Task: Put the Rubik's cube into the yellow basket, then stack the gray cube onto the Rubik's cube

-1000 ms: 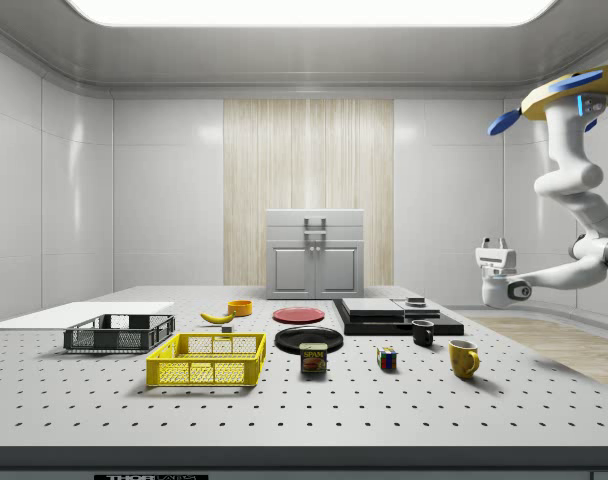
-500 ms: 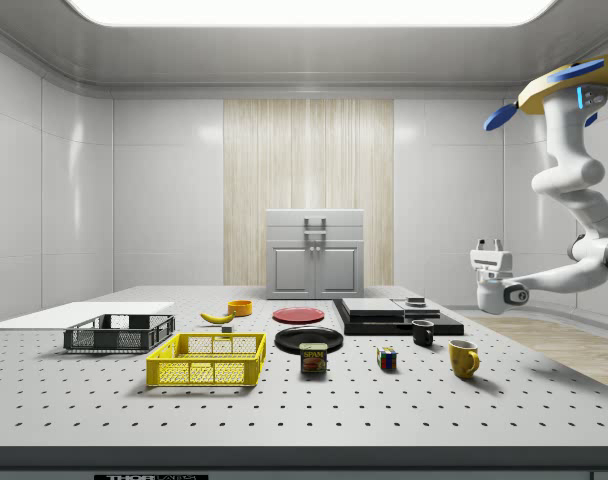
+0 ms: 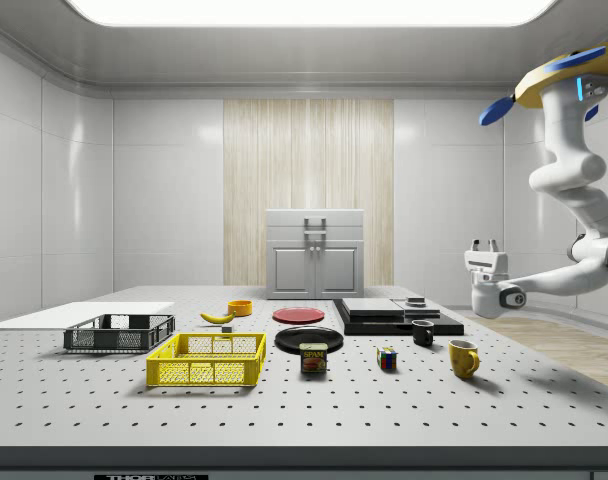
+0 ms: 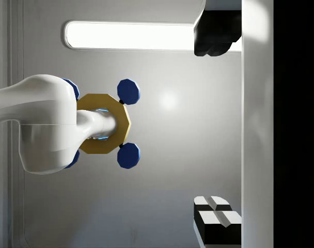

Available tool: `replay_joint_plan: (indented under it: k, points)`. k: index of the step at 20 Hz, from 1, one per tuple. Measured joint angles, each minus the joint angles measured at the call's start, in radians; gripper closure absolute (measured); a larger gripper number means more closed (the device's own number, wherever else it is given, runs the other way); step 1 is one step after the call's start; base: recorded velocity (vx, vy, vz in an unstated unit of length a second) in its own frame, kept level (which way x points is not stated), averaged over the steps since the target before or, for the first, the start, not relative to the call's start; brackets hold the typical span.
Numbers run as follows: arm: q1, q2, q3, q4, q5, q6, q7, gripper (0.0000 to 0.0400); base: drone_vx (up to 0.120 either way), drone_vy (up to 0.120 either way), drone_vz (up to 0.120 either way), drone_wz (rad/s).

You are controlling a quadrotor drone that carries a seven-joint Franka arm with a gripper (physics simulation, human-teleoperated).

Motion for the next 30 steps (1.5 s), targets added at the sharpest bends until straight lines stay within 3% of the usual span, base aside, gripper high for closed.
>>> replay_joint_plan:
  k: [5, 20, 30]
  points:
    - [-0.001, -0.003, 0.002, -0.002, -0.002, 0.004, 0.000, 0.0000, 0.120, 0.120, 0.000, 0.000]
    - [-0.010, -0.011, 0.032, -0.011, -0.044, 0.015, 0.005, 0.0000, 0.120, 0.013, 0.000, 0.000]
    - [-0.055, -0.021, 0.174, -0.039, -0.245, 0.027, 0.033, 0.0000, 0.120, 0.000, 0.000, 0.000]
